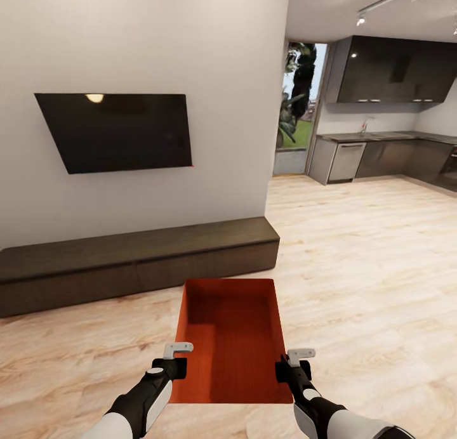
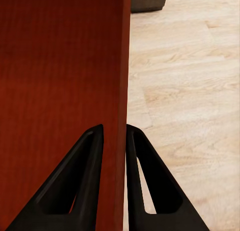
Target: Move the two storage containers from the living room to the garage. In the garage, place one container on the floor and stack the other container on top of it (either order is fine).
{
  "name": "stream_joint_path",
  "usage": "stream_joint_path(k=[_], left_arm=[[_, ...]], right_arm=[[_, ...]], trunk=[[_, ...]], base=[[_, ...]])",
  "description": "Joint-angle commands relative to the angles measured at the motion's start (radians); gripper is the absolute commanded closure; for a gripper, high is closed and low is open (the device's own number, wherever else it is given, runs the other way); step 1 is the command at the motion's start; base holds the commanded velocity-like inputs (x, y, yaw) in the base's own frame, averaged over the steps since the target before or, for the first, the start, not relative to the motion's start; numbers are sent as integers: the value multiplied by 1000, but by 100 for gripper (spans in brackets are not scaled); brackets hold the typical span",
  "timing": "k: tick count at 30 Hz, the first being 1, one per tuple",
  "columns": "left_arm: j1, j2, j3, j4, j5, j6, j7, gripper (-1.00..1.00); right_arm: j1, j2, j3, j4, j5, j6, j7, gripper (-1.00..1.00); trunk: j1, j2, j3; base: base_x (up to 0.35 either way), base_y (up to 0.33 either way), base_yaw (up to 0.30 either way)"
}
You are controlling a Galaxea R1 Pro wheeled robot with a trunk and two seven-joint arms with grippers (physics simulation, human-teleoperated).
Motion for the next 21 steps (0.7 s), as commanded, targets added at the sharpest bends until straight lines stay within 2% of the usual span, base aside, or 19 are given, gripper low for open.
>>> stream_joint_path(k=[1,21], left_arm=[[0,1,-5,2,2,7,16,100],[0,1,-5,3,2,8,16,100]], right_arm=[[-2,1,-28,-2,-13,-10,-5,100],[-2,1,-28,-2,-13,-9,-4,100]], trunk=[[0,-1,1],[0,-1,33]], base=[[0,0,0],[0,0,0]])
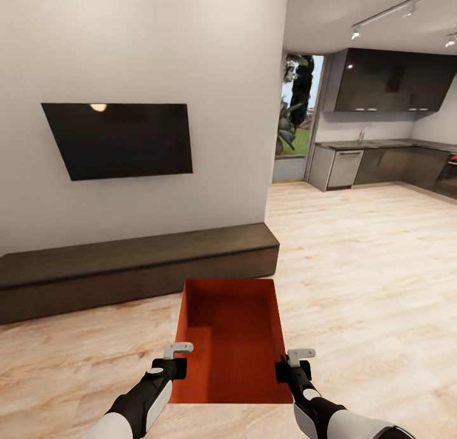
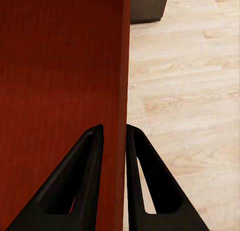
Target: Move the two storage containers from the living room to the garage. In the garage, place one container on the floor and stack the other container on top of it (either order is fine).
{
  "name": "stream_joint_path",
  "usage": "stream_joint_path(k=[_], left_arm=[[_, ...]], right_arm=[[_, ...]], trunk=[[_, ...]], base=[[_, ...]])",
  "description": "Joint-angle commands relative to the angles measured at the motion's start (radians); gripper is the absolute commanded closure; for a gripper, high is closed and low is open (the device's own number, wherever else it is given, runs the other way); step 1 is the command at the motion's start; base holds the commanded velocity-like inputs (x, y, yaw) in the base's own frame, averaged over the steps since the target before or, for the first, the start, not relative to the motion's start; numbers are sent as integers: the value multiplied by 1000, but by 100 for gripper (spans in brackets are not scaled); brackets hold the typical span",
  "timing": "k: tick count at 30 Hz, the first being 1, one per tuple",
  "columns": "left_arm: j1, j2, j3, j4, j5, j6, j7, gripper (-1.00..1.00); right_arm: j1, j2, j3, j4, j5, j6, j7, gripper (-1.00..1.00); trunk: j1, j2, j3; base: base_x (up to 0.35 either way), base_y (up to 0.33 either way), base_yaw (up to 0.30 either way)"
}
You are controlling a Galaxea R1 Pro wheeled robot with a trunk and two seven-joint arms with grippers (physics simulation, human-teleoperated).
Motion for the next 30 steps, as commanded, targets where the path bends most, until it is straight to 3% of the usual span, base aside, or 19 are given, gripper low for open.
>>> stream_joint_path(k=[1,30], left_arm=[[0,1,-5,2,2,8,16,100],[0,1,-6,3,2,8,16,100]], right_arm=[[-2,1,-29,-2,-13,-10,-5,100],[-2,1,-29,-2,-13,-12,-4,100]], trunk=[[0,-1,0],[0,-1,47]], base=[[0,0,0],[0,0,0]])
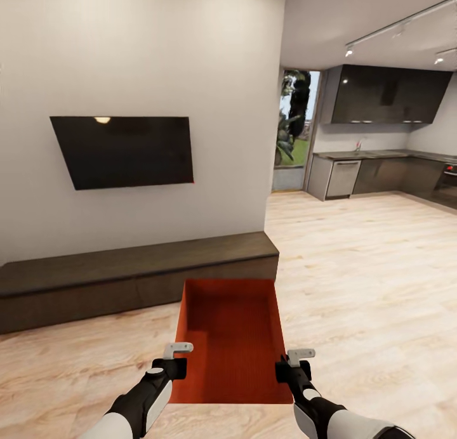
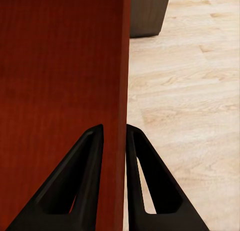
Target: Move the two storage containers from the living room to the garage. In the garage, place one container on the floor and stack the other container on top of it (either order is fine).
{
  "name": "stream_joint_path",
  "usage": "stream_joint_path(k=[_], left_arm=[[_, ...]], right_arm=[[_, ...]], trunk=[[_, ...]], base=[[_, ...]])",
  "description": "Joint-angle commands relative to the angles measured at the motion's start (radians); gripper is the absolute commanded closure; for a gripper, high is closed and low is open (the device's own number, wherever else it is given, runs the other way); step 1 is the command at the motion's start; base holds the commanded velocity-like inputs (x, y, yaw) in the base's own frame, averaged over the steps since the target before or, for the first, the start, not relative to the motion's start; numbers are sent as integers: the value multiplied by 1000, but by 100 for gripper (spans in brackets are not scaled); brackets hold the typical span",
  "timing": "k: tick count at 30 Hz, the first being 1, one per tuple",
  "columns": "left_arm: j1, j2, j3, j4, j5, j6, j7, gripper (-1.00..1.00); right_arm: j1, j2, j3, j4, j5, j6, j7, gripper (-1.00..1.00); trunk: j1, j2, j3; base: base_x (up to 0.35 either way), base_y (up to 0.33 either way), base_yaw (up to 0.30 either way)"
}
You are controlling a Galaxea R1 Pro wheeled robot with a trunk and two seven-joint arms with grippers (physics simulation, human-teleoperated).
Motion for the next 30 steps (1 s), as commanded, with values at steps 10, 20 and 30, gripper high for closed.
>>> stream_joint_path(k=[10,20,30], left_arm=[[0,1,-6,3,2,7,16,100],[0,1,-5,3,2,7,17,100],[0,1,-6,3,1,7,17,100]], right_arm=[[-2,1,-29,-2,-12,-13,-5,100],[-2,1,-29,-2,-12,-13,-6,100],[-2,1,-29,-2,-12,-13,-5,100]], trunk=[[0,-1,15],[0,-1,31],[0,-1,47]], base=[[0,0,0],[0,0,0],[0,0,0]])
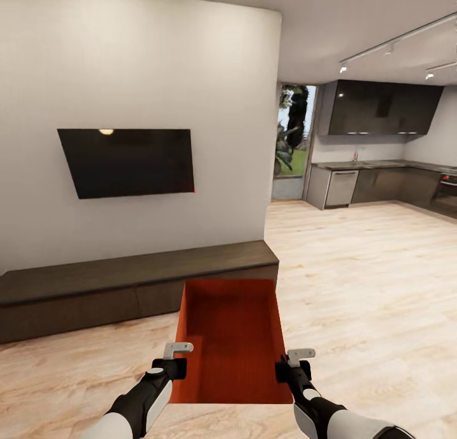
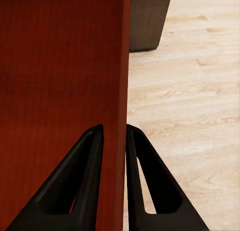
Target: Move the two storage containers from the living room to the garage. In the garage, place one container on the floor and stack the other container on top of it (either order is fine).
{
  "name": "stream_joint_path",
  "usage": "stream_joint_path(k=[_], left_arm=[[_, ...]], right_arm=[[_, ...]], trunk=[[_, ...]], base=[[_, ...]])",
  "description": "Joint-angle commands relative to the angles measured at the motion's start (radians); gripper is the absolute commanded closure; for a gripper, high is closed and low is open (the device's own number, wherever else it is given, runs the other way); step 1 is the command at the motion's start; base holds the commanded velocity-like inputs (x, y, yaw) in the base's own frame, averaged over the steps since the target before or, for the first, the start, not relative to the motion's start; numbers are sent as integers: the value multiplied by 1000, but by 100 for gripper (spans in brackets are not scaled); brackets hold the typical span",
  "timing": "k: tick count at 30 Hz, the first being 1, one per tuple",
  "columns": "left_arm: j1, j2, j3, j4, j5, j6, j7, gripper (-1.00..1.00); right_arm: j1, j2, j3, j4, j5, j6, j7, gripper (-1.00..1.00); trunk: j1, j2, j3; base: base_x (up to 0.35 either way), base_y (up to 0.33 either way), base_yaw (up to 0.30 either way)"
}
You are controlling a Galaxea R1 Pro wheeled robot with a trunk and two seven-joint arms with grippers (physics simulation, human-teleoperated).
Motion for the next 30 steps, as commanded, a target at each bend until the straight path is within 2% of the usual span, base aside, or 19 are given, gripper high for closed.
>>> stream_joint_path(k=[1,19,30], left_arm=[[0,1,-5,3,1,7,16,100],[0,1,-5,2,1,7,17,100],[0,1,-5,1,1,7,17,100]], right_arm=[[-2,1,-29,-1,-14,-13,-5,100],[-2,1,-29,-1,-15,-13,-5,100],[-2,1,-29,-1,-15,-13,-5,100]], trunk=[[0,-1,0],[0,-1,29],[0,-1,47]], base=[[0,0,0],[0,0,-2],[0,0,-81]])
